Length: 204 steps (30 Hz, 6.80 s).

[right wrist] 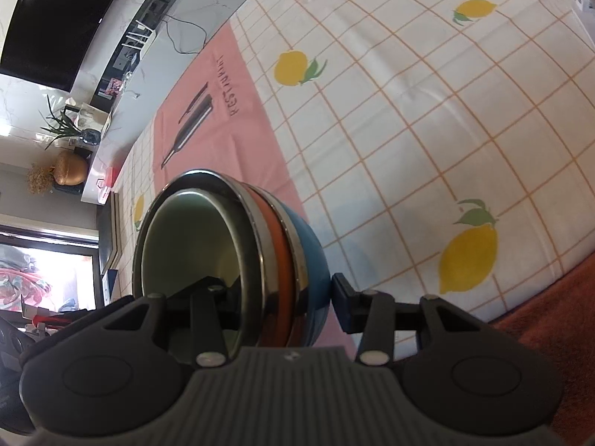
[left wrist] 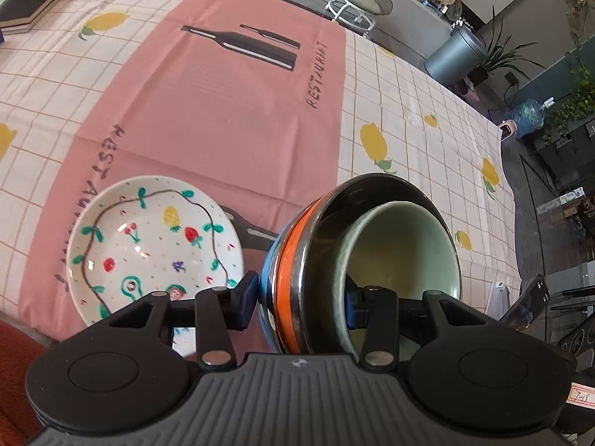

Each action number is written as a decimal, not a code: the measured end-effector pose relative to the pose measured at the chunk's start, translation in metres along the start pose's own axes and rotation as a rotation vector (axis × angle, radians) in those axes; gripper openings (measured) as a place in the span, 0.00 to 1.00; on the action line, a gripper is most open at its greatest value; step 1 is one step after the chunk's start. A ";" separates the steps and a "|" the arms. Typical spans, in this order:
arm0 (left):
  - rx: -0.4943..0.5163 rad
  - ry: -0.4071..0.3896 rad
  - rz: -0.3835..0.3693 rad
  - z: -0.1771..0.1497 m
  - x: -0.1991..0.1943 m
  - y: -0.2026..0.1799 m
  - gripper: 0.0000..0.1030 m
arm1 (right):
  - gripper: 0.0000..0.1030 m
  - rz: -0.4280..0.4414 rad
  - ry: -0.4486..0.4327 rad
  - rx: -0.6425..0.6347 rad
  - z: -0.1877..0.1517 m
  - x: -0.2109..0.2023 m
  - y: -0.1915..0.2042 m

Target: Organize plates and bowls

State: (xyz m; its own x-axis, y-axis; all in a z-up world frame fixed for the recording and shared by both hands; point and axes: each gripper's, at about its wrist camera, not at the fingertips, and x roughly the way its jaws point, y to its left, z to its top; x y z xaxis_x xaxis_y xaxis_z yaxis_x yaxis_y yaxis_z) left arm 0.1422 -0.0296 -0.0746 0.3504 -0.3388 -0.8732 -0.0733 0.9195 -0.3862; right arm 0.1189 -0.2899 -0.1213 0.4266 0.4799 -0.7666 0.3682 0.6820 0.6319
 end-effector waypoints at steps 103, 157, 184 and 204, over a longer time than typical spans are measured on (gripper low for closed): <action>0.461 -0.650 0.278 -0.156 -0.139 0.013 0.80 | 0.92 -0.142 -0.612 -0.881 -0.181 -0.134 0.078; 0.388 -0.501 0.322 -0.170 -0.114 0.013 0.77 | 0.92 -0.215 -0.529 -0.817 -0.204 -0.093 0.048; 0.392 -0.513 0.322 -0.171 -0.117 0.010 0.78 | 0.92 -0.204 -0.525 -0.820 -0.205 -0.092 0.050; 0.393 -0.518 0.324 -0.170 -0.119 0.009 0.78 | 0.92 -0.201 -0.530 -0.821 -0.204 -0.094 0.052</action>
State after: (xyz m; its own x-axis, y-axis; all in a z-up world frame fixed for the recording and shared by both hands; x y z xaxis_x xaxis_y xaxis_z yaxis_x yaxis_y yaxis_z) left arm -0.0589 -0.0146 -0.0243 0.7722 0.0113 -0.6353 0.0583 0.9944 0.0886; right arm -0.0704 -0.1871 -0.0402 0.8063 0.1416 -0.5743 -0.1257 0.9898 0.0676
